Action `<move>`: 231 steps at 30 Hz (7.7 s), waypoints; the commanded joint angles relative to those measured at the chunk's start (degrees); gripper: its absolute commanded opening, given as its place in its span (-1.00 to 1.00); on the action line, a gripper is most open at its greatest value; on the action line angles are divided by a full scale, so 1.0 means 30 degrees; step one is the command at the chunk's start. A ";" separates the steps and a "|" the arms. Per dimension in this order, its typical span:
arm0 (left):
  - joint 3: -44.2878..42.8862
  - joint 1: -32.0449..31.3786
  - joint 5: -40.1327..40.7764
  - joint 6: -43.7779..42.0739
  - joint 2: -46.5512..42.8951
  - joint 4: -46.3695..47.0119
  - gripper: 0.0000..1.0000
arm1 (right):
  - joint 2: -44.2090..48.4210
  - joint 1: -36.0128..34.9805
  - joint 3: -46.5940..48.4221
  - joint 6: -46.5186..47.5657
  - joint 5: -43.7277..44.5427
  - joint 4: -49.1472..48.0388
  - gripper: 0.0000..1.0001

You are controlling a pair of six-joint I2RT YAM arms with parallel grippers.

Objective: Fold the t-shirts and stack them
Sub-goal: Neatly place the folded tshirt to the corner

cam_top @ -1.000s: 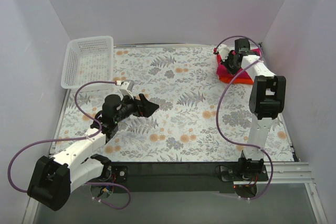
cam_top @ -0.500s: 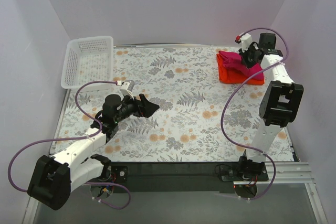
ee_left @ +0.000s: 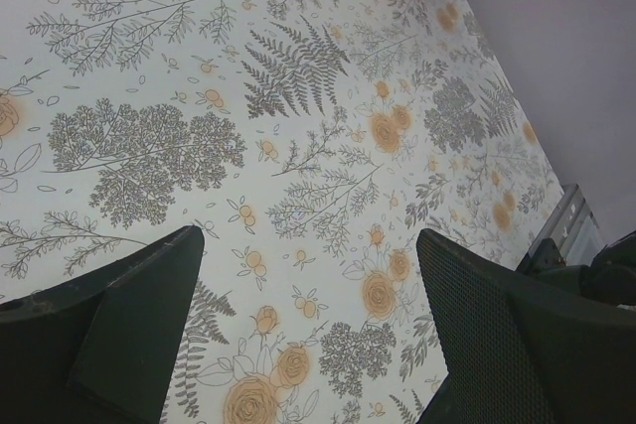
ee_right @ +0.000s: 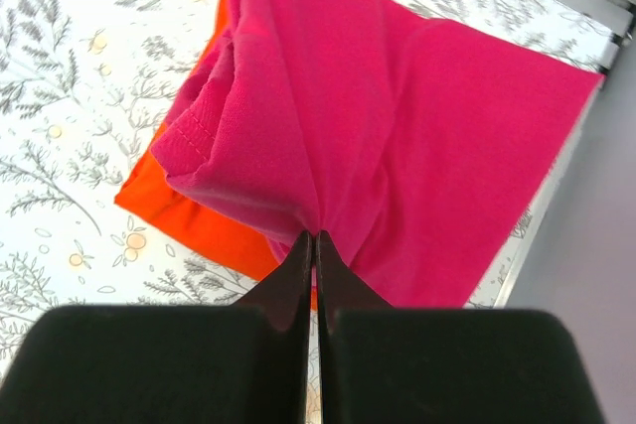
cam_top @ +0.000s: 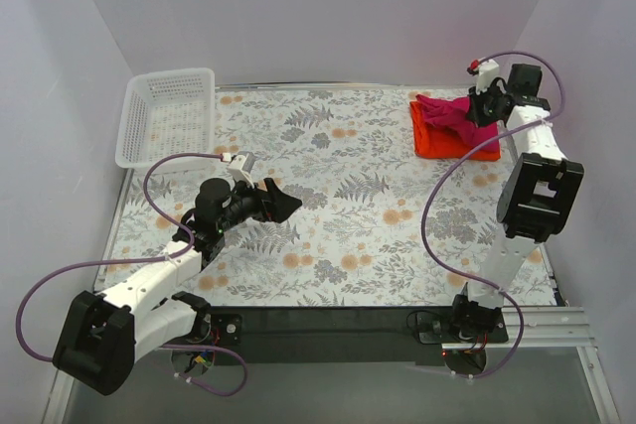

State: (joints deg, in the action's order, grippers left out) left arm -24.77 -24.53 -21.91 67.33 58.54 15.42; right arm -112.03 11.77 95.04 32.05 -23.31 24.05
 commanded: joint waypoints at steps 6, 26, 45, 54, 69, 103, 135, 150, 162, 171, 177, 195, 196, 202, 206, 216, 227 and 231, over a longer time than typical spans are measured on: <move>0.0026 0.0063 -0.0284 -0.0090 0.0027 0.0280 0.64 | 0.0604 0.1144 -0.0128 -0.2745 -0.1485 -0.2568 -0.97; 0.0143 0.0092 -0.0577 0.0027 0.0641 0.0631 0.64 | 0.0840 -0.1548 -0.5431 0.2733 -0.1961 -0.1367 -0.97; 0.0026 0.0092 -0.0694 -0.0002 0.0701 0.0602 0.64 | 0.2773 -0.2048 -0.4555 0.1189 -0.2016 -0.0957 -0.20; -0.1259 0.0063 -0.2679 0.3182 0.4676 0.6337 0.60 | 0.2947 0.0320 -0.5547 -0.4559 0.1266 -0.3563 -0.40; -1.7369 -0.2719 -0.4092 0.8432 2.3250 1.0532 0.43 | 0.0931 0.3107 -0.3851 -0.5968 0.1998 -0.3712 -0.17; -2.0485 -0.3512 -0.1573 0.7883 2.5723 1.0271 0.41 | -0.0773 0.3665 -0.2882 -0.3714 0.5338 -0.4356 -0.87; -0.4724 -0.2106 -0.0197 -0.0617 0.5274 0.2273 0.46 | -0.8330 -0.5680 0.9598 -0.4973 0.7682 -0.0723 -0.03; -0.2611 -0.1929 -0.0166 -0.0500 0.3512 0.1628 0.47 | -0.7513 -0.6911 0.7315 -0.2862 1.2020 -0.2685 -0.08; -0.2230 -0.1900 -0.0167 -0.0646 0.3366 0.1599 0.47 | -0.5841 -0.6912 0.5877 -0.3096 1.0378 -0.3242 -0.07; -0.2054 -0.1871 -0.0138 -0.0763 0.3249 0.1481 0.48 | -0.6865 -0.6912 0.6668 -0.2921 1.1753 -0.3213 -0.06; -0.2025 -0.1754 -0.0225 -0.0793 0.3278 0.1451 0.48 | -0.7920 -0.6912 0.7019 -0.2599 1.2809 -0.3155 -0.07; -0.2026 -0.1578 -0.0547 -0.0763 0.3630 0.1481 0.48 | -0.7979 -0.6912 0.7663 -0.2862 0.8619 -0.2598 -0.97; -0.2025 -0.1578 -0.0548 -0.0735 0.3630 0.1481 0.48 | -0.7980 -0.6883 0.7606 -0.2804 0.8388 -0.2569 -0.97; -0.1878 -0.1578 -0.0577 -0.0763 0.3601 0.1569 0.48 | -0.7774 -0.6619 0.6990 -0.2833 0.7008 -0.2423 -0.62; -0.1820 -0.1548 -0.0606 -0.0734 0.3601 0.1598 0.48 | -0.7278 -0.6502 0.6903 -0.2745 0.6688 -0.2422 0.14; -0.1644 -0.1548 -0.0665 -0.0588 0.3337 0.1686 0.48 | -0.3413 -0.5333 0.4708 -0.2684 0.2003 -0.2422 0.23; -0.1644 -0.1519 -0.0782 -0.0412 0.2576 0.1481 0.48 | -0.2881 -0.4655 0.2098 -0.3972 0.1179 -0.1632 -0.01; -0.1877 -0.1431 -0.0666 -0.0354 0.2020 0.0809 0.48 | -0.2681 -0.4743 0.2187 -0.2549 -0.3724 0.0790 -0.05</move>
State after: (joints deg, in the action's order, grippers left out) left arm -30.35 -29.30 -23.49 66.30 67.35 19.55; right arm -121.36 -1.85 101.45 21.89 -23.40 20.91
